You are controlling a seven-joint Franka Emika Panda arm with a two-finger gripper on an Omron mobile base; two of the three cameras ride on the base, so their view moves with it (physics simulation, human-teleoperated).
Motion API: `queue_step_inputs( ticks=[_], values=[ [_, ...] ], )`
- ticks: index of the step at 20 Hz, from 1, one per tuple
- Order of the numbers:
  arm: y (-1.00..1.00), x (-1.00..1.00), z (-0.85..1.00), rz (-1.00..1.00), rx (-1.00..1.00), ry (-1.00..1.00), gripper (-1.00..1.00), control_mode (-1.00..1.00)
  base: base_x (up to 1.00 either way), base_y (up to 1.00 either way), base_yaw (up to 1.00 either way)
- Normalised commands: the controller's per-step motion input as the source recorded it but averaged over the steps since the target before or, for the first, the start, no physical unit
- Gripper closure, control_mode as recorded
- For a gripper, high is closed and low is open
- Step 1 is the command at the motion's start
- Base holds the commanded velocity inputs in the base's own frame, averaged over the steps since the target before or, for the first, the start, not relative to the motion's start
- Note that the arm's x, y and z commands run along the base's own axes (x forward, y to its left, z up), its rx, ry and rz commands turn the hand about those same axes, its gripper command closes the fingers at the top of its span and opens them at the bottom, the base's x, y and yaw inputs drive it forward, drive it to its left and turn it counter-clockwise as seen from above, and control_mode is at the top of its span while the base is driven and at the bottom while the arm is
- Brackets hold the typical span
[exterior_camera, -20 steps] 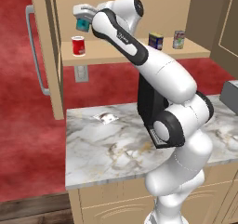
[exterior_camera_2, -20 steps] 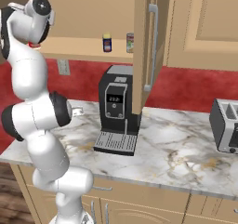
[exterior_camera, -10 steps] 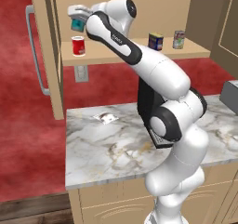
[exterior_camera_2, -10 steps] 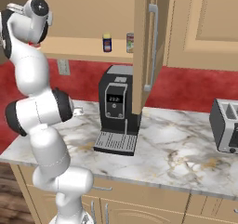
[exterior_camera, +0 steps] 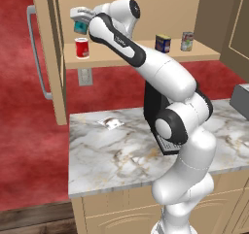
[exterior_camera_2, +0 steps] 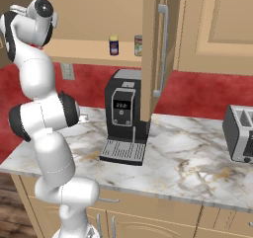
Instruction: Stack two cans on top of the other two cans in the cabinet.
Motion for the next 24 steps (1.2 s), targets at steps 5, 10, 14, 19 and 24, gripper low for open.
queue_step_inputs(
  ticks=[5, 10, 14, 19, 24],
  values=[
    [0.01, 0.09, -0.11, 0.00, -0.01, 0.00, 1.00, -1.00, 0.00, 0.00, 0.00],
    [0.00, 0.12, -0.13, 0.00, -0.01, 0.00, 1.00, -1.00, 0.00, 0.00, 0.00],
    [0.00, 0.11, -0.09, 0.01, -0.02, 0.00, 1.00, -1.00, 0.00, 0.00, 0.00],
    [0.02, 0.08, -0.02, 0.02, -0.05, 0.00, 1.00, -1.00, 0.00, 0.00, 0.00],
    [0.06, 0.04, -0.01, 0.03, -0.06, 0.00, 1.00, -1.00, 0.00, 0.00, 0.00]
  ],
)
